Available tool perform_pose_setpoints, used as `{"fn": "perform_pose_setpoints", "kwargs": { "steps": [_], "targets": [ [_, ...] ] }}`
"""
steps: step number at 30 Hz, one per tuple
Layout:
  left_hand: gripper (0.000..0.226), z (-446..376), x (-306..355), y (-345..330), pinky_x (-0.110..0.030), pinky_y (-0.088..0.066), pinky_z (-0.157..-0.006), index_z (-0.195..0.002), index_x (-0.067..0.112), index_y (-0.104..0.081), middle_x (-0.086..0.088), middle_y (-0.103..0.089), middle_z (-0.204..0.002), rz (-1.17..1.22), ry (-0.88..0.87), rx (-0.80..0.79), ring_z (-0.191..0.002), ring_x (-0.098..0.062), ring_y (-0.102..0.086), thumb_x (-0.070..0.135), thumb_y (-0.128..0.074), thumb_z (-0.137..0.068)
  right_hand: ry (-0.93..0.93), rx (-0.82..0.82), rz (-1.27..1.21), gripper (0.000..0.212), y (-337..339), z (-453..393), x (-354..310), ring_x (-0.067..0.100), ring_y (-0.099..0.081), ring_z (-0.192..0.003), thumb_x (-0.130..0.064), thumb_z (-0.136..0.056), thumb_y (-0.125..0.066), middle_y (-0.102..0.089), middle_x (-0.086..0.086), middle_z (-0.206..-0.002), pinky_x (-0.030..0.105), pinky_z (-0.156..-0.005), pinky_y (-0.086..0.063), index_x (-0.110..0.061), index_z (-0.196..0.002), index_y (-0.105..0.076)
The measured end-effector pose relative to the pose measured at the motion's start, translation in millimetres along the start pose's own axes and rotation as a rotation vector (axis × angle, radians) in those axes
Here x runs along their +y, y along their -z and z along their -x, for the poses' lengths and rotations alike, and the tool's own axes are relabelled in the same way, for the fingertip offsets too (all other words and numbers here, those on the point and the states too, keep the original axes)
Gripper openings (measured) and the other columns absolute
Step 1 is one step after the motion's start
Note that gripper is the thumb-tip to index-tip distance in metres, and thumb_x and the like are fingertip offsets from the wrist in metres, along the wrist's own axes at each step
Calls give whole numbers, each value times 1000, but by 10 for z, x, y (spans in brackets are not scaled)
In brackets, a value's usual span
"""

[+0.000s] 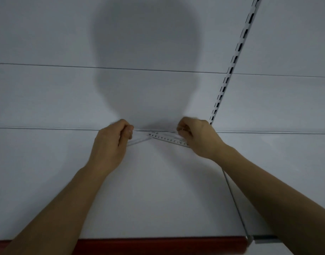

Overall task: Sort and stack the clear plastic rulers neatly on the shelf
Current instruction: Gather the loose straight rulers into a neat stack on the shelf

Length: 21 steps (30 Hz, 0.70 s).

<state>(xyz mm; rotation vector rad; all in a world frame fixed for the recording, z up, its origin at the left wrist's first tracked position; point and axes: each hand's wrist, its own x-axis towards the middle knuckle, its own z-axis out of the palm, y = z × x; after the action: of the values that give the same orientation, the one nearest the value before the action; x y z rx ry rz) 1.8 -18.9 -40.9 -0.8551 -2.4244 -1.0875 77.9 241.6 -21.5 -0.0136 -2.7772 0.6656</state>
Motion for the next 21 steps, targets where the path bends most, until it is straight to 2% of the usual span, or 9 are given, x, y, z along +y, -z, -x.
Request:
{"fn": "perform_pose_setpoints", "kwargs": {
  "steps": [3,6,8,11,14,16,18,19,21],
  "targets": [
    [23,49,152,-1,-28,-46,-55,-83,27,-46,11,-70,-71,62,80,-84,-54,-5,-62,26,-37,-105,-111,-1,-145,10,219,163,-1,20,-67,-55,-18,-105,-47,-67,7,-83,35,-56,-60,-18,-101,-56],
    [23,61,301,-25,-29,-45,-56,-88,25,-46,12,-67,-66,50,-15,-118,-63,-7,-62,31,-34,-107,-250,-42,-272,15,438,340,45,19,-66,-48,-18,-106,-44,-65,9,-87,27,-51,-55,-23,-108,-58],
    [17,45,407,-71,-26,-47,-60,-94,27,-45,11,-65,-71,35,-102,-161,-70,-6,-62,33,-33,-104,-361,-69,-452,28,580,461,118,21,-65,-52,-4,-100,-43,-60,12,-94,30,-55,-54,-21,-113,-61],
    [14,37,631,-185,-8,-40,-72,-107,27,-45,12,-62,-92,46,-209,-268,-88,4,-58,22,-34,-99,-451,-70,-718,46,832,712,277,27,-69,-64,16,-90,-45,-54,16,-98,32,-65,-58,-11,-122,-64],
    [25,17,989,-388,-2,-34,-79,-112,23,-49,14,-53,-96,72,-313,-327,-92,11,-52,8,-37,-96,-504,47,-902,44,1101,1038,532,35,-75,-85,23,-86,-55,-57,18,-104,32,-77,-62,-4,-118,-68],
    [31,-21,1277,-583,-7,-38,-74,-112,27,-51,16,-51,-92,98,-335,-348,-85,2,-51,6,-36,-95,-548,137,-1005,40,1296,1294,764,39,-75,-92,22,-91,-50,-60,20,-107,39,-80,-63,-3,-117,-67],
    [41,-64,1601,-820,-17,-43,-63,-114,32,-52,11,-53,-86,123,-369,-387,-74,-8,-52,5,-34,-90,-579,190,-1029,42,1502,1592,992,43,-74,-91,14,-98,-45,-62,20,-106,48,-77,-63,-12,-125,-64],
    [45,-83,1776,-955,-22,-43,-57,-115,34,-52,10,-54,-82,132,-396,-407,-67,-10,-51,4,-33,-89,-589,201,-1005,42,1612,1757,1097,43,-74,-87,8,-101,-44,-65,19,-104,50,-73,-63,-20,-128,-62],
    [42,-82,2160,-1244,-30,-41,-50,-111,36,-51,10,-49,-70,170,-441,-456,-57,-12,-45,3,-33,-92,-622,214,-911,38,1834,2091,1298,38,-73,-73,-8,-106,-46,-67,14,-93,43,-63,-61,-34,-131,-59]
  ]
}}
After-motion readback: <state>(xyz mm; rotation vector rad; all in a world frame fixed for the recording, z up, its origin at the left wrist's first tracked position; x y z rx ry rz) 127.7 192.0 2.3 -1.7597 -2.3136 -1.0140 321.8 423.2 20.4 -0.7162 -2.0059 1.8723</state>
